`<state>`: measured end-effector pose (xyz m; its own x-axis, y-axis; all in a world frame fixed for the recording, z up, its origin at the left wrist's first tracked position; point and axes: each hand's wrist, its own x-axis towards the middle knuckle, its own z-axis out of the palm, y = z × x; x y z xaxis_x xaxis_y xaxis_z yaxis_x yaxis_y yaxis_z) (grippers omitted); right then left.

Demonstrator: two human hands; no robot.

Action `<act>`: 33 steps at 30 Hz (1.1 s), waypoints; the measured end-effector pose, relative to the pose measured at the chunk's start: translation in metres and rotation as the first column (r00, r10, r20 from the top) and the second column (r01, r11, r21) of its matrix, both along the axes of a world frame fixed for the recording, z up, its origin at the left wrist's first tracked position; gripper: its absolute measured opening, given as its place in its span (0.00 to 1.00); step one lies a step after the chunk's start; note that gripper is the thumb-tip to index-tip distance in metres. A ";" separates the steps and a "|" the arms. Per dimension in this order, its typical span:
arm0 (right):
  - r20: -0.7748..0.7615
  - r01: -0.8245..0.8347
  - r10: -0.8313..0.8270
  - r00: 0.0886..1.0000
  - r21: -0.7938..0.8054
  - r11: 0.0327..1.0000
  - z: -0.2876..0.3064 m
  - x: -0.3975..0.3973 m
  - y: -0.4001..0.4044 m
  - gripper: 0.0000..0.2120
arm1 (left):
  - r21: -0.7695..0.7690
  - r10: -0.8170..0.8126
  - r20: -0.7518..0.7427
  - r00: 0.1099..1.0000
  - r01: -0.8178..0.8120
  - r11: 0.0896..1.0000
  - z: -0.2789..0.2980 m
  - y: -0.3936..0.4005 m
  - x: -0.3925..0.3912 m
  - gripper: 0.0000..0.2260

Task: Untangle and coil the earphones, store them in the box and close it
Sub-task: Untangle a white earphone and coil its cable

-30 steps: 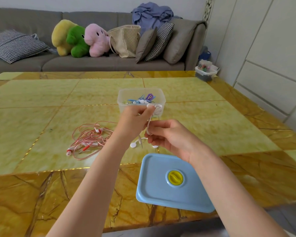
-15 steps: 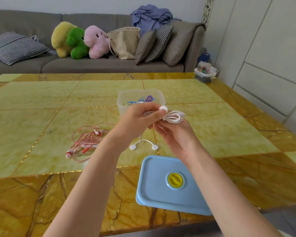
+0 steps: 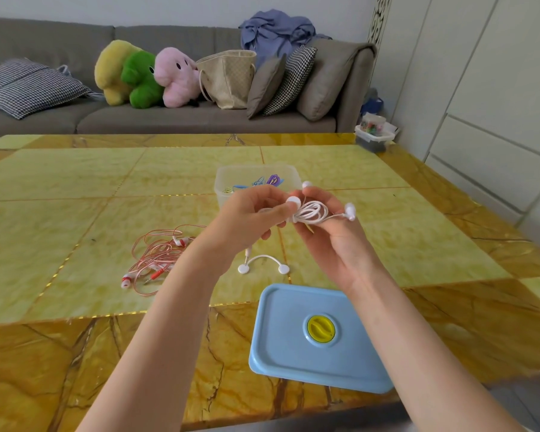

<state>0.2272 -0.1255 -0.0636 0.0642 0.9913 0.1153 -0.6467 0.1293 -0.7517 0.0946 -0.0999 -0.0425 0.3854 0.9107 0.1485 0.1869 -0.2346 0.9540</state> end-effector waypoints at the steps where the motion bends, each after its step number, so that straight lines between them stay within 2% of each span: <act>1: 0.003 0.008 -0.008 1.000 -0.003 1.000 0.001 0.001 0.000 0.15 | 0.007 0.007 0.000 1.000 -0.007 1.000 0.000 0.000 0.000 0.07; 8: -0.073 -0.006 0.004 0.997 -0.017 1.000 0.004 0.002 -0.002 0.14 | 0.015 0.073 0.044 0.996 -0.073 0.997 -0.001 0.000 0.001 0.08; 11: -0.105 0.001 -0.006 0.994 -0.044 0.999 0.005 0.002 -0.001 0.13 | 0.007 0.126 0.105 0.986 -0.128 0.992 0.000 0.001 0.002 0.04; 16: -0.082 0.019 -0.025 0.996 -0.070 0.997 0.003 0.004 0.000 0.13 | 0.016 0.166 0.226 0.960 -0.174 0.985 -0.001 0.000 0.005 0.07; 18: -0.042 0.020 -0.023 0.999 -0.064 0.998 0.003 0.004 0.001 0.15 | 0.014 0.172 0.243 0.955 -0.181 0.983 -0.001 0.001 0.004 0.10; 20: 0.045 0.003 -0.001 0.999 -0.049 0.999 0.002 0.004 0.000 0.17 | 0.008 0.196 0.221 0.955 -0.203 0.979 -0.004 0.003 0.003 0.08; 24: 0.255 -0.107 0.113 0.960 -0.039 0.994 0.000 0.000 -0.005 0.16 | 0.000 0.170 0.066 0.983 -0.170 0.985 -0.009 0.003 0.005 0.05; 26: 0.370 -0.005 0.024 0.929 -0.052 0.999 -0.002 -0.003 -0.004 0.10 | 0.008 0.167 0.023 0.986 -0.167 0.986 -0.011 0.001 0.006 0.05; 28: 0.406 0.119 -0.083 0.910 -0.064 0.991 -0.004 -0.003 -0.003 0.04 | -0.002 0.163 0.023 0.986 -0.163 0.987 -0.012 0.001 0.005 0.06; 33: 0.420 0.168 -0.119 0.899 -0.082 0.982 -0.003 0.000 -0.003 0.04 | -0.097 0.158 0.105 0.982 -0.148 0.984 -0.013 0.003 0.003 0.04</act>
